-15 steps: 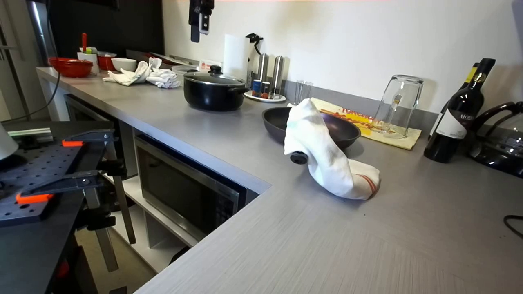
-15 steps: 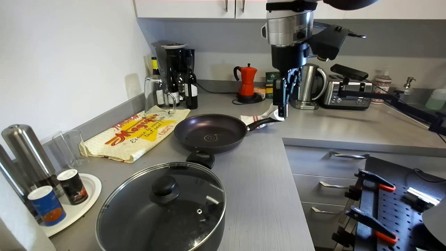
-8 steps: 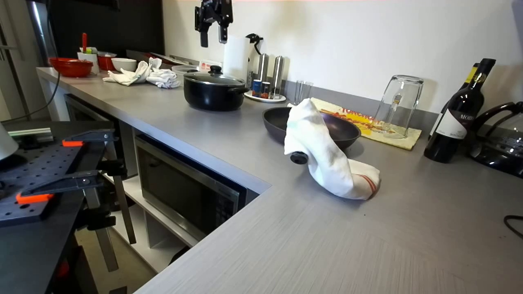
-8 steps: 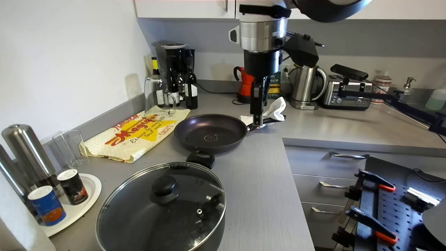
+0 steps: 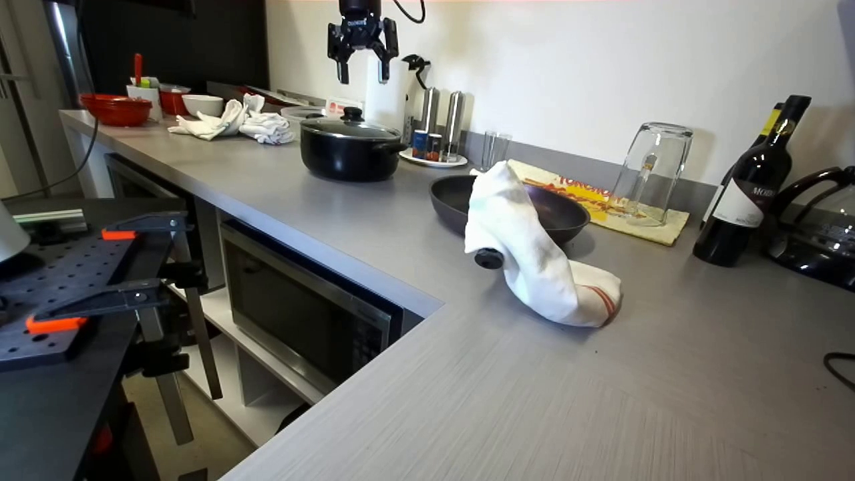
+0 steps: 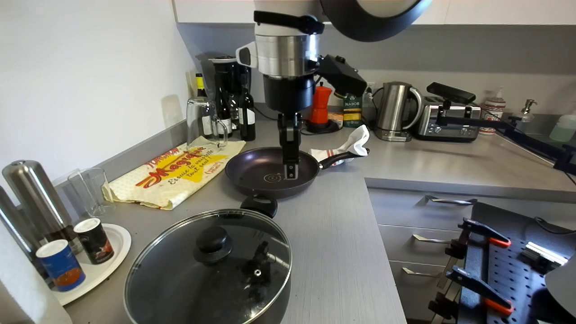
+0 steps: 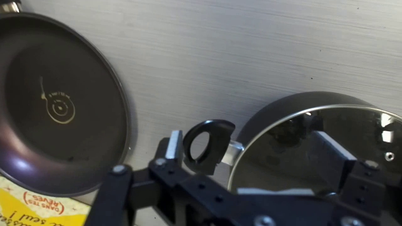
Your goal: Put the glass lid from the pot on the counter.
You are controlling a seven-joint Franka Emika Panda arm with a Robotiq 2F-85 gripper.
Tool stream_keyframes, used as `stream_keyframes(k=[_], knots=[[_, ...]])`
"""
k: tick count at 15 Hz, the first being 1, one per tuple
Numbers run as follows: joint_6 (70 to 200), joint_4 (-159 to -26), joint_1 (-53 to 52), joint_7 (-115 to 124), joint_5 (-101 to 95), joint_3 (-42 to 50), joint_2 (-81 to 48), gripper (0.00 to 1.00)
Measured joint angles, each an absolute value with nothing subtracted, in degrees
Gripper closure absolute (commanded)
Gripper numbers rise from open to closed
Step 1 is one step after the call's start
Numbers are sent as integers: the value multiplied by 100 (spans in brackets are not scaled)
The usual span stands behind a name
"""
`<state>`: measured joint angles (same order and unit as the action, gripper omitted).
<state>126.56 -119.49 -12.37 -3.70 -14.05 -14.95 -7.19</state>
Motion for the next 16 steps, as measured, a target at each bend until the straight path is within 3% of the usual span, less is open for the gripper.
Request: stream_keyframes(k=[16], knots=[[12435,-9907,-2091,-1405,-1405,-1621,-2718,0]])
